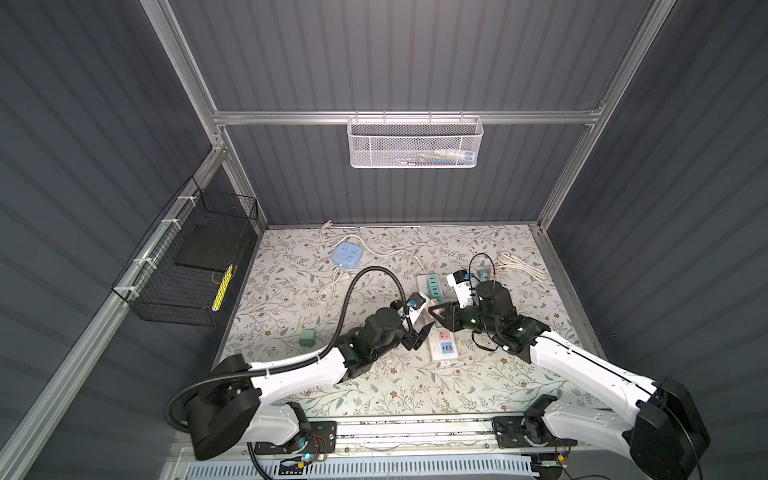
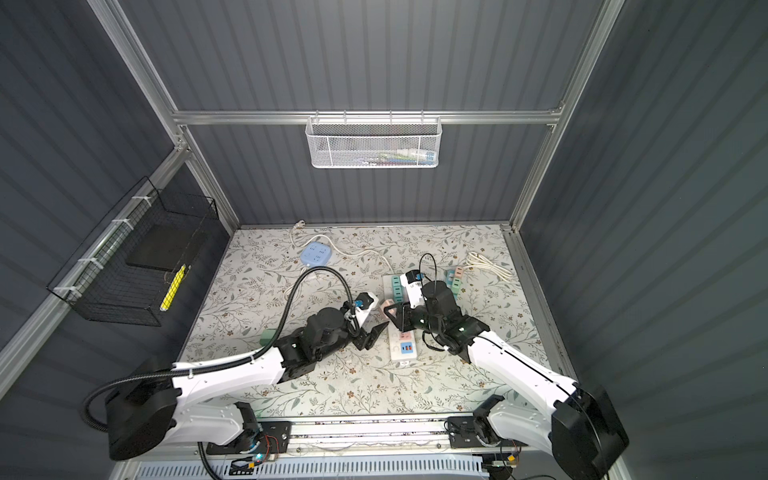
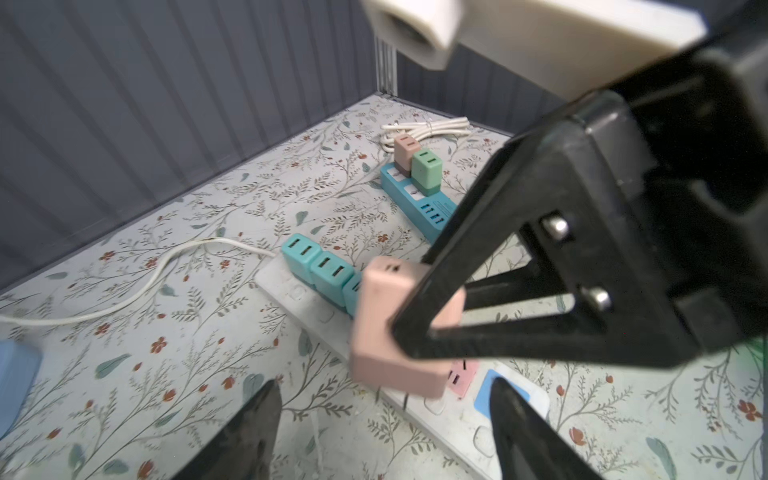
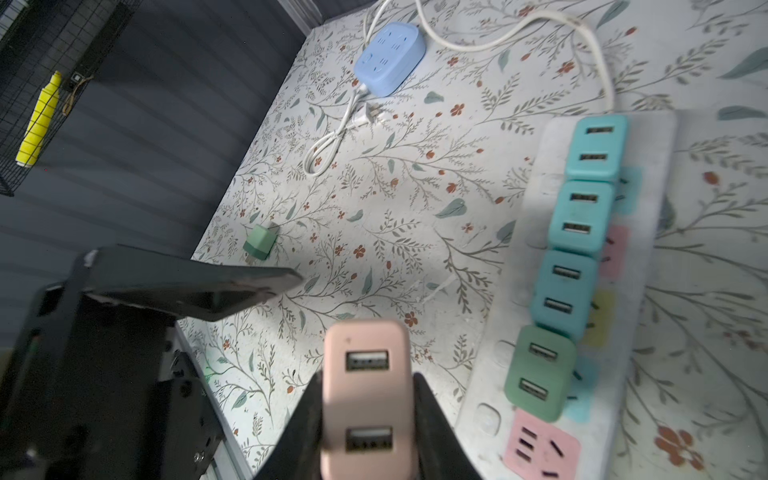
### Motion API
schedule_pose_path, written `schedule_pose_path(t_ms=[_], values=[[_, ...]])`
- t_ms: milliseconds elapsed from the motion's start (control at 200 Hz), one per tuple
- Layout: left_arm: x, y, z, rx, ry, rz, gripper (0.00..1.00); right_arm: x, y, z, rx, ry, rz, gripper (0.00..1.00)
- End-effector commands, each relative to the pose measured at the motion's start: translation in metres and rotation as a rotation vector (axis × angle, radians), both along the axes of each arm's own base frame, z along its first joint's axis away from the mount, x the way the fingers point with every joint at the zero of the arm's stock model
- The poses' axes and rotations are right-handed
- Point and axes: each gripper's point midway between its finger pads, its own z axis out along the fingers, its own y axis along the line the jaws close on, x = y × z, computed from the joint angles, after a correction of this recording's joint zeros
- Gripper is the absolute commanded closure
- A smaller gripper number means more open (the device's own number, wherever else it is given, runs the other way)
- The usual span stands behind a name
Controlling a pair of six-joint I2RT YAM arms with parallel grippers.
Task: Insert the plug
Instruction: 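Open and withdraw the left gripper while the right carries the adapter over the strip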
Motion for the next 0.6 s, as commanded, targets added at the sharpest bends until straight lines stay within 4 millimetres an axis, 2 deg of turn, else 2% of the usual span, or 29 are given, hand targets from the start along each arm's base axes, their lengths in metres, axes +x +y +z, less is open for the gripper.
schedule_pose_path(t_ms=[0,130,220,355,590], values=[[0.018,0.044,0.009,-0.085,-0.018,0.258,0.14,0.003,-0.029,-0.014,-0.115,-0.026,-0.128,0.78],[0.037,0.112,-0.004,-0.17,0.008,0.674,0.02,-0.011,-0.047,-0.029,-0.209,-0.054,-0.204,0.78],[0.04,0.141,-0.023,-0.196,0.044,0.871,0.0,-0.021,-0.051,-0.037,-0.253,-0.07,-0.229,0.78],[0.044,0.158,-0.05,-0.188,0.117,1.027,0.0,-0.032,-0.056,-0.049,-0.292,-0.089,-0.276,0.79],[0.059,0.152,-0.079,-0.202,0.249,1.018,0.0,-0.028,-0.058,-0.066,-0.311,-0.087,-0.335,0.8]])
